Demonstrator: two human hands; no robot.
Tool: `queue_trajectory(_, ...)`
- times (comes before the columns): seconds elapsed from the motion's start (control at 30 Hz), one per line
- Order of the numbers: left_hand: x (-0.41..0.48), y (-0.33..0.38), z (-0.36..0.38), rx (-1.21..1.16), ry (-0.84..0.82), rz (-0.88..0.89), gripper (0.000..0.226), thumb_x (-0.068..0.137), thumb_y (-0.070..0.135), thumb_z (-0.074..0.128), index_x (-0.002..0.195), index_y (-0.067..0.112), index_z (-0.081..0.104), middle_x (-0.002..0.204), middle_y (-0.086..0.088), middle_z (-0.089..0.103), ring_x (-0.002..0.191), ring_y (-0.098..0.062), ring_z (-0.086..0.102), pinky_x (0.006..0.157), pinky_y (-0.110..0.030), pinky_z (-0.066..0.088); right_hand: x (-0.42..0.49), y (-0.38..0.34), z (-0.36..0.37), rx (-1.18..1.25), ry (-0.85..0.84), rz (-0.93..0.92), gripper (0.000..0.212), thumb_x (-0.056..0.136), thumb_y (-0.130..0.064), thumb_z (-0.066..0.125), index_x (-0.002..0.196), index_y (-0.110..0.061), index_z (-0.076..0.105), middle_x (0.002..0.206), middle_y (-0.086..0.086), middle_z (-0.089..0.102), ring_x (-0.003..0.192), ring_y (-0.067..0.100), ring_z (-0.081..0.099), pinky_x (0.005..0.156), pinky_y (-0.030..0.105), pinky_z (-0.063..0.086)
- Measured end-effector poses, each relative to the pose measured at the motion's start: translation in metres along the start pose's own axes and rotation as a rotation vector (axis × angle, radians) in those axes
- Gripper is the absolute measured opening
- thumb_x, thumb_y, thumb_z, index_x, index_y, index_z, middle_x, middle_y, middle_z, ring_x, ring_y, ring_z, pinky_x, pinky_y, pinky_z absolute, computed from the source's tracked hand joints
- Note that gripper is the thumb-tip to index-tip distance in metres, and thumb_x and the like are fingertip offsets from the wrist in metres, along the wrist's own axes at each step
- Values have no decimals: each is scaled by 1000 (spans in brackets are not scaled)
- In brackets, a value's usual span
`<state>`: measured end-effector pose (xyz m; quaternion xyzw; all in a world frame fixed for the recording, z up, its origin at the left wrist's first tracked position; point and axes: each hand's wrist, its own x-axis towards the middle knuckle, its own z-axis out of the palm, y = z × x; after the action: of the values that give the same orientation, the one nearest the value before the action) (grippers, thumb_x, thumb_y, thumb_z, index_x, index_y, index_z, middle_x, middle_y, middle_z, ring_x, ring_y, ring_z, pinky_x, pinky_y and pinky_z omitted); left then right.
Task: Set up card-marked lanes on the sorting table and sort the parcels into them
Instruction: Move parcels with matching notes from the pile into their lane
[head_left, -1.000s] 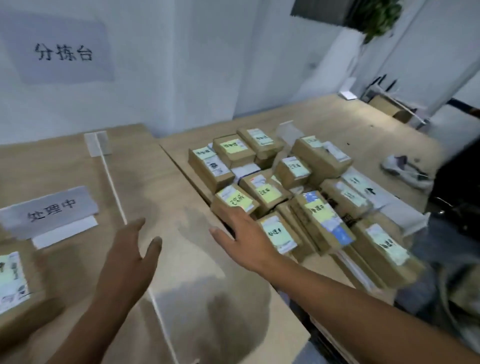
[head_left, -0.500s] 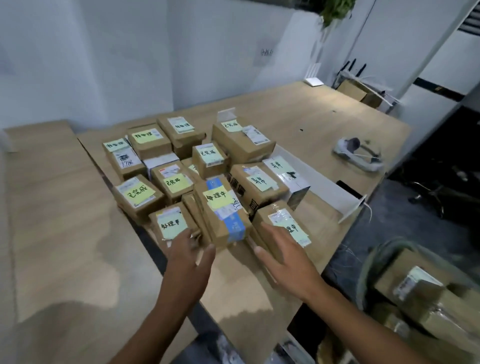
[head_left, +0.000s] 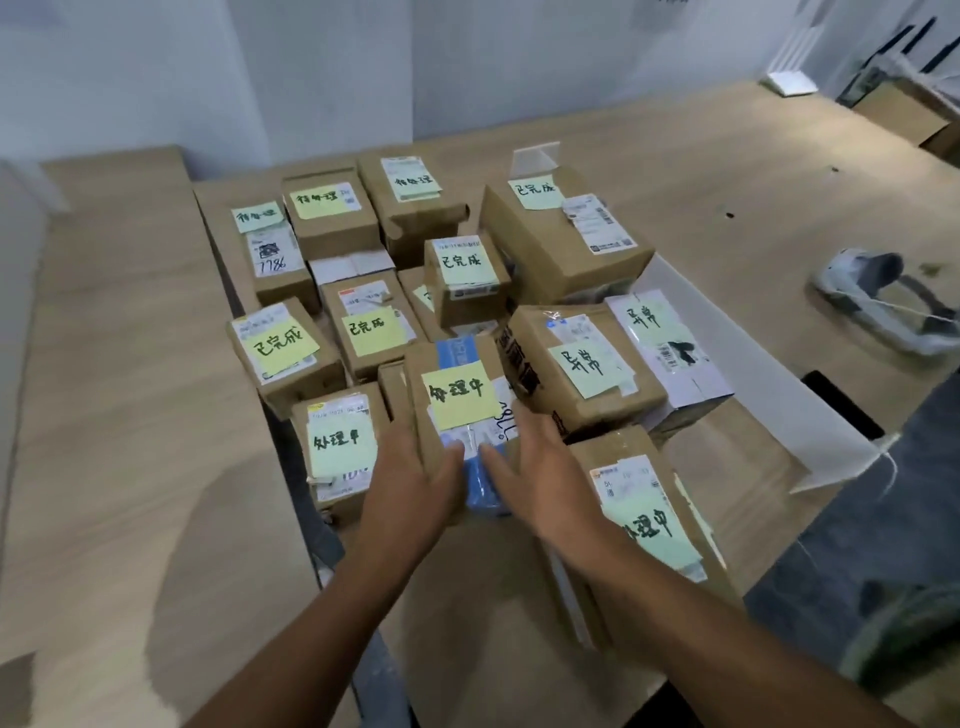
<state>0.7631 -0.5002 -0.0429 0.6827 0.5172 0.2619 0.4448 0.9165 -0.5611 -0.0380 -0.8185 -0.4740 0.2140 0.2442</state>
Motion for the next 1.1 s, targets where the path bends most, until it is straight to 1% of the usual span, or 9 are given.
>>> queue_trajectory(0.2, 0, 12, 7, -4, 54, -33, 47, 94, 26, 62, 139, 28, 48, 128, 6, 59, 110, -7, 58, 83, -21, 47, 3, -3, -8, 112, -45, -61, 69, 98, -40, 61, 157, -24, 28, 148, -2, 50, 134, 14, 48, 111, 39, 44)
queue_trajectory(0.4, -45, 46, -49, -74, 214, 47, 45, 92, 23, 66, 131, 39, 52, 112, 34, 56, 102, 24, 52, 73, 3, 42, -35, -57, -41, 158, 23, -257, 72, 96, -44, 64, 156, -27, 28, 148, -5, 48, 129, 3, 46, 104, 29, 45)
queue_trajectory(0.53, -98, 49, -121, 1, 365, 59, 41, 89, 28, 67, 123, 44, 51, 117, 27, 59, 106, 10, 57, 81, -8, 45, -68, -118, -34, 222, -49, -445, 70, 93, -46, 67, 152, -29, 32, 141, -7, 50, 127, 7, 50, 104, 35, 50)
queue_trajectory(0.63, -143, 39, -184, 68, 512, 29, 48, 87, 31, 67, 130, 41, 48, 118, 34, 53, 108, 23, 48, 86, -3, 38, -94, -176, -6, 281, -154, -571, 75, 91, -42, 70, 154, -33, 30, 142, -9, 48, 127, 1, 48, 102, 25, 47)
queue_trajectory(0.77, -198, 13, -275, 121, 636, -47, 49, 81, 34, 61, 128, 39, 48, 124, 20, 61, 109, -1, 56, 89, -17, 47, -137, -261, 46, 362, -294, -716, 77, 91, -32, 73, 156, -18, 34, 139, 2, 51, 126, 10, 51, 107, 25, 43)
queue_trajectory(0.87, -226, -12, -337, 166, 712, -112, 49, 77, 34, 60, 125, 32, 55, 115, 16, 66, 103, -8, 62, 83, -30, 50, -163, -316, 87, 396, -367, -796, 78, 91, -32, 74, 156, -21, 33, 136, -1, 49, 125, 8, 50, 105, 22, 41)
queue_trajectory(0.97, -238, -49, -393, 174, 742, -162, 47, 73, 33, 60, 116, 49, 51, 99, 30, 62, 93, -2, 61, 74, -24, 45, -177, -364, 139, 384, -430, -823, 84, 90, -35, 74, 159, -20, 27, 139, -1, 47, 128, 9, 48, 107, 23, 40)
queue_trajectory(1.03, -236, -79, -428, 169, 733, -186, 46, 72, 35, 59, 111, 55, 45, 92, 42, 59, 89, 12, 59, 70, -12, 44, -180, -394, 178, 374, -448, -804, 88, 90, -36, 74, 160, -19, 24, 135, -2, 46, 120, 4, 47, 101, 15, 37)
queue_trajectory(1.1, -227, -113, -464, 161, 706, -202, 50, 72, 34, 60, 109, 60, 40, 90, 53, 54, 89, 26, 53, 66, -2, 40, -177, -423, 221, 349, -486, -776, 85, 89, -36, 75, 158, -17, 27, 133, -1, 49, 116, 5, 51, 101, 20, 41)
